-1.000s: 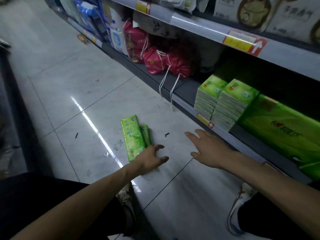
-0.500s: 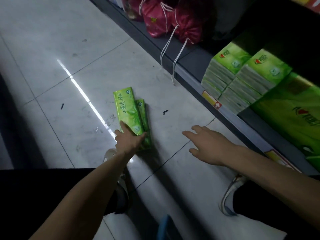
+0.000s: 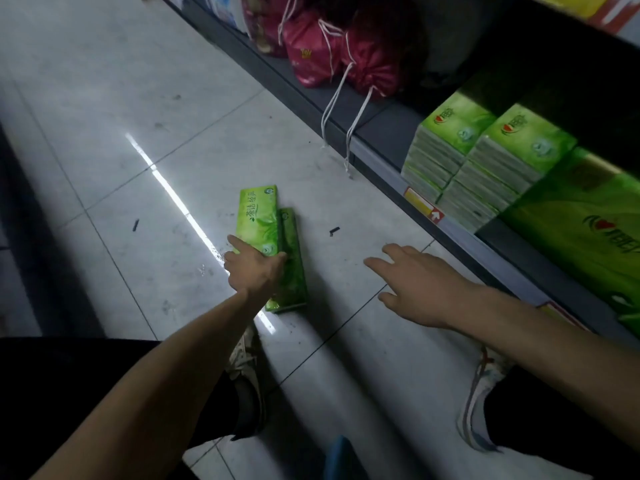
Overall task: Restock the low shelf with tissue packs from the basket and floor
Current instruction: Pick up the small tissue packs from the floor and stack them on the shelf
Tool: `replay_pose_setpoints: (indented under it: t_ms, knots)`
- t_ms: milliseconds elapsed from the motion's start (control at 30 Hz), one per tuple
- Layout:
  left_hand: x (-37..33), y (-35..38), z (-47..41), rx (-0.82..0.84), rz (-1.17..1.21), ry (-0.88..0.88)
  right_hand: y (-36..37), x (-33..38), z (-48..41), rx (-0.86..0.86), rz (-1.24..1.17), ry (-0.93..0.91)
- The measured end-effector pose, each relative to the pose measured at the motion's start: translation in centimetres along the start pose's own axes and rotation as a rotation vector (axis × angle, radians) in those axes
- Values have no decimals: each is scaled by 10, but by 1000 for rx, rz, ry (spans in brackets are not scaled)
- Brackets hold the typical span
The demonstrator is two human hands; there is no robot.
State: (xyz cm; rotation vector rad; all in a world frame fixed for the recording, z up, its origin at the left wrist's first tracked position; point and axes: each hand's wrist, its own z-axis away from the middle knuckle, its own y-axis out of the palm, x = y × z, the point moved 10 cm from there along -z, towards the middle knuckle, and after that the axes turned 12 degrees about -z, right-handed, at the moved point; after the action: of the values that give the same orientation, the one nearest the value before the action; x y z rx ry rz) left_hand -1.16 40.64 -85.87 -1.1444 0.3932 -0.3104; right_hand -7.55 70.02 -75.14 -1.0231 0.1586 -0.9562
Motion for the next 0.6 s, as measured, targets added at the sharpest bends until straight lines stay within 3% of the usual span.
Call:
replay_pose_setpoints:
  t_ms: [133,233,333,433,500,600]
  knots:
    - [-27,-61,23,-122,-180,286,-22,17,7,-71,-95,-7]
    - [-57,-102,51,-258,-350,556,-39,26,13,-117,-334,24]
    - [-87,-134,83,-389,-534,805,-54,22,14,-189,-706,124]
    - [-107,-153,125,-541,-689,1042,-51,4,9,-228,-1241,322]
    - [-113,-155,153,-594,-730,1166,-43,-1,9,-185,-1562,425]
    - [-113,-147,189,-638,-728,1305,-28,-8,11,-121,-1834,556]
